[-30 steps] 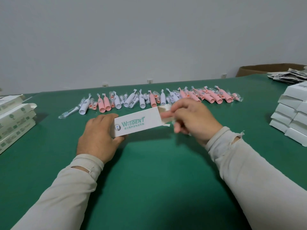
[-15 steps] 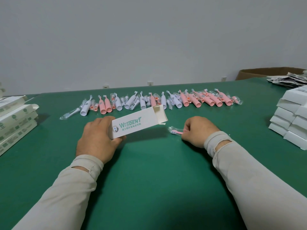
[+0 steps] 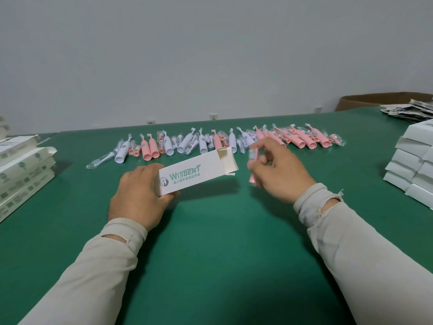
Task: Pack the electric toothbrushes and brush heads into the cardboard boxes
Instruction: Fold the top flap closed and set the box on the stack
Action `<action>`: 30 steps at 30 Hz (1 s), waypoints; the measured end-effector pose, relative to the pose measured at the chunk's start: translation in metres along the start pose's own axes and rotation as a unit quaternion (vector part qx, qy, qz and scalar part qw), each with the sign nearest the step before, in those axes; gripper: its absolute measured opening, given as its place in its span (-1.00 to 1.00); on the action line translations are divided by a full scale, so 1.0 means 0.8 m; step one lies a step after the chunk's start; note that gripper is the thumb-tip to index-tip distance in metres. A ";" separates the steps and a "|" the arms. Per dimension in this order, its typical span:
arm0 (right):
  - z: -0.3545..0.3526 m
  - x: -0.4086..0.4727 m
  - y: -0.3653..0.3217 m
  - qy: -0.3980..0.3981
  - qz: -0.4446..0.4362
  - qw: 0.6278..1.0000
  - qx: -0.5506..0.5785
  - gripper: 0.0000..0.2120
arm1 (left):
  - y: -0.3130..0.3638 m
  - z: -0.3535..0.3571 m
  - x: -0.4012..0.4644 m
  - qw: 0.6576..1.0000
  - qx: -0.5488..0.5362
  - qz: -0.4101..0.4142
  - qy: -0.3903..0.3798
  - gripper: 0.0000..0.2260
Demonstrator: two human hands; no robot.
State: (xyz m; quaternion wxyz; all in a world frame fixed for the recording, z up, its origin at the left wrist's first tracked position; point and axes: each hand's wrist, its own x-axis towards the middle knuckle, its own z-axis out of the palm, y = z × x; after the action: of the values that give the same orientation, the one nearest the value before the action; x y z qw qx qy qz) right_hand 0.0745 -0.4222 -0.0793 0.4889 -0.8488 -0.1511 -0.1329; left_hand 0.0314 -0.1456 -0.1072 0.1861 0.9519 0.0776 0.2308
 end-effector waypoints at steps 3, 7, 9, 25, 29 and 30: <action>0.008 -0.004 -0.016 0.041 0.007 0.981 0.191 -0.84 | 0.000 0.000 0.000 1.000 -0.002 0.000 -0.001 -0.57; 0.024 -0.009 -0.026 0.099 0.011 0.959 0.266 -0.91 | 0.003 0.000 -0.001 1.000 -0.002 0.006 -0.010 -0.55; 0.028 -0.012 -0.028 0.127 0.007 0.955 0.267 -0.89 | 0.003 0.000 -0.001 1.000 -0.002 0.010 -0.015 -0.54; 0.030 -0.014 -0.023 0.261 0.002 0.957 0.128 -0.82 | 0.008 0.000 -0.004 0.999 -0.002 0.029 -0.025 -0.51; 0.028 -0.013 -0.024 0.293 -0.015 0.953 0.080 -0.81 | 0.009 -0.001 -0.004 0.999 -0.008 0.029 -0.025 -0.52; 0.028 -0.014 -0.024 0.288 -0.018 0.955 0.073 -0.81 | 0.009 -0.001 -0.005 0.999 -0.008 0.029 -0.026 -0.52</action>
State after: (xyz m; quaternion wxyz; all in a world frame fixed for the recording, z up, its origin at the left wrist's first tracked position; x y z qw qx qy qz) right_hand 0.0588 -0.3949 -0.0792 0.5695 -0.7338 -0.0288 -0.3692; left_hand 0.0281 -0.1529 -0.1053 0.1890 0.9579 0.0430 0.2118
